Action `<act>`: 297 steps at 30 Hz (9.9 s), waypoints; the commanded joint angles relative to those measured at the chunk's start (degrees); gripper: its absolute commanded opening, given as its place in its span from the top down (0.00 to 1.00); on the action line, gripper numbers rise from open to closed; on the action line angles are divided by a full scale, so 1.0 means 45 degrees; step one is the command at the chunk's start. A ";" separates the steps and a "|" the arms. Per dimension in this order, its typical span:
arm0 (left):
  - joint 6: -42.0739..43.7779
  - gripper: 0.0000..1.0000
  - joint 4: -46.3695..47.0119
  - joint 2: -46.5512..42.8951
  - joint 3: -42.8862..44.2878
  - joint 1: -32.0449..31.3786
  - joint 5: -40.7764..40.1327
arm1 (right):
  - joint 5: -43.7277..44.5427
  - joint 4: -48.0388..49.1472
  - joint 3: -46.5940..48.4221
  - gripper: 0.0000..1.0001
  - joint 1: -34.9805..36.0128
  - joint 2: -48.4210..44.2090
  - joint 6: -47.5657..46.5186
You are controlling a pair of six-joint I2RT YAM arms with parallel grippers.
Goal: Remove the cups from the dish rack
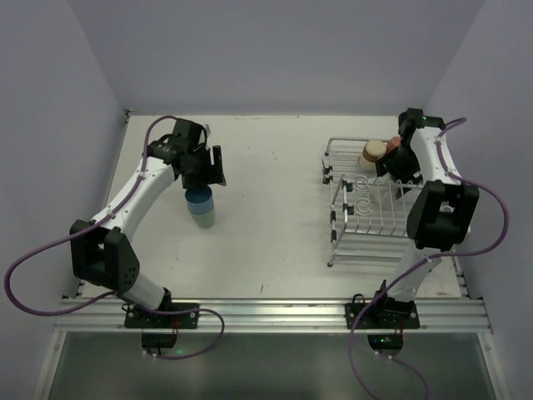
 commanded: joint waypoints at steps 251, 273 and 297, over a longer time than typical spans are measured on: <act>-0.0673 1.00 0.0276 0.2407 0.4084 -0.2361 -0.0834 | -0.4563 0.4527 -0.0453 0.01 0.4344 -0.5939 -0.5131; -0.0106 1.00 0.1371 0.2972 0.1877 -0.4001 -0.3531 | -0.1888 0.3513 0.1731 0.01 0.4324 -0.3757 -0.4662; -0.0594 1.00 0.1234 0.3988 0.0783 -0.4509 -0.3766 | -0.0268 0.1248 0.5404 0.01 0.3466 0.0425 -0.3491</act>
